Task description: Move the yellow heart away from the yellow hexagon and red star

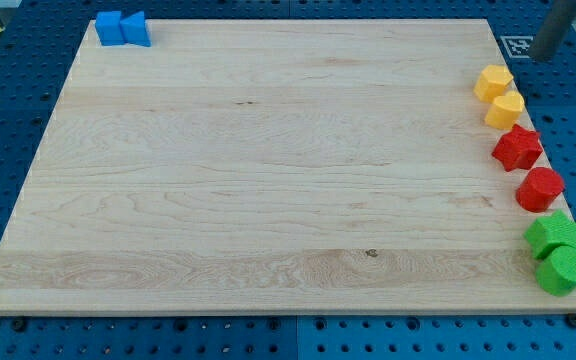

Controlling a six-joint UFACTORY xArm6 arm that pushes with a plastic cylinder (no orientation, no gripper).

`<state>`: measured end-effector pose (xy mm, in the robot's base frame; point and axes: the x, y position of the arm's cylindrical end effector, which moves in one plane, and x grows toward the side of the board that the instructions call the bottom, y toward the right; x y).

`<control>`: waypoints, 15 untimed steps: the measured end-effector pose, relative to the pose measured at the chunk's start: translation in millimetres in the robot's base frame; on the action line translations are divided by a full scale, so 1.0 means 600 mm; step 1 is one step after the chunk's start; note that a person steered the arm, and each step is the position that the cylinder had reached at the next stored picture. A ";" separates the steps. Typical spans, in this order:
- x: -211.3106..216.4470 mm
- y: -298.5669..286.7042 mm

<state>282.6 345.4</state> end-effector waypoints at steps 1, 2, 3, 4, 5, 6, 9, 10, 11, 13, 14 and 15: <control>0.041 0.000; 0.077 -0.001; 0.125 -0.001; 0.175 -0.004; 0.186 -0.053; 0.184 -0.107; 0.180 -0.193; 0.170 -0.168; 0.131 -0.199; 0.130 -0.299; 0.130 -0.296; 0.136 -0.241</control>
<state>364.2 200.6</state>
